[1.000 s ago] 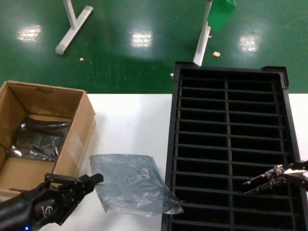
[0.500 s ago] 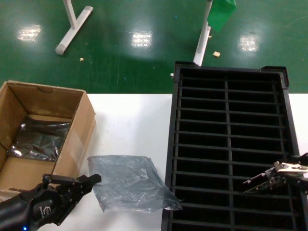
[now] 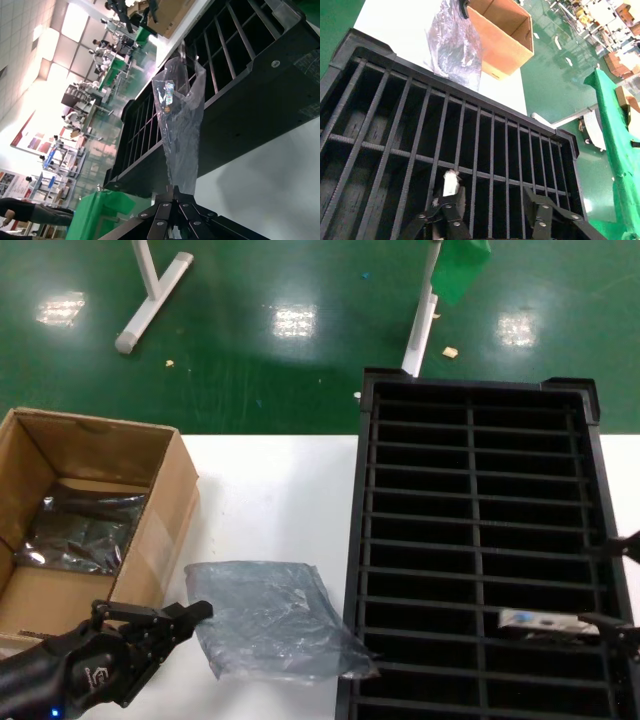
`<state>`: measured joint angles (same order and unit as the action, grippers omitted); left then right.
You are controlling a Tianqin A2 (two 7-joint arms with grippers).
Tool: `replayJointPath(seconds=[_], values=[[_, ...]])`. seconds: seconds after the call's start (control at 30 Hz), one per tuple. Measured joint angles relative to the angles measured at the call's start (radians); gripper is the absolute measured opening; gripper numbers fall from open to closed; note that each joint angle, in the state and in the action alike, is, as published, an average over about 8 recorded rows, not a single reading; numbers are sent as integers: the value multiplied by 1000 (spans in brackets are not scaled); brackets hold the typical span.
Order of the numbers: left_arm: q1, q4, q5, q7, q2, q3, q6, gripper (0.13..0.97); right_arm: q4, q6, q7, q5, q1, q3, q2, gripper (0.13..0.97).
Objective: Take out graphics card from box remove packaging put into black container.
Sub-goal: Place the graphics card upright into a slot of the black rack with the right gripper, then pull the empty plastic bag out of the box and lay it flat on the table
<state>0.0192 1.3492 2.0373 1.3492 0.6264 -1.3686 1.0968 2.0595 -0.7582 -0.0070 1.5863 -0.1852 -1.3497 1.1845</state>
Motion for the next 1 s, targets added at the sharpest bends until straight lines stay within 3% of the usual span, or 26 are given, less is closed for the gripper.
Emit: replayJointPath(seconds=[0.07,0.33,0.47,0.73,1.0], values=[[-2,-3,1,1,-1,-1,1,142,0,5,7,-6,4,-7,2,365],[-7,-18,5,8,0,2,7,142,0,25,36,-27,26,-35,8,564],[-7,-20,7,9,2,5,10,142,0,49,48,-42,27,-43,-9,564],[-4,-14,14,4,5,16,13,142,-1,79,56,-54,19,-47,-31,768],[-3,-20,15,2,2,27,1,142,-1,74,51,-45,22,-49,-18,884]])
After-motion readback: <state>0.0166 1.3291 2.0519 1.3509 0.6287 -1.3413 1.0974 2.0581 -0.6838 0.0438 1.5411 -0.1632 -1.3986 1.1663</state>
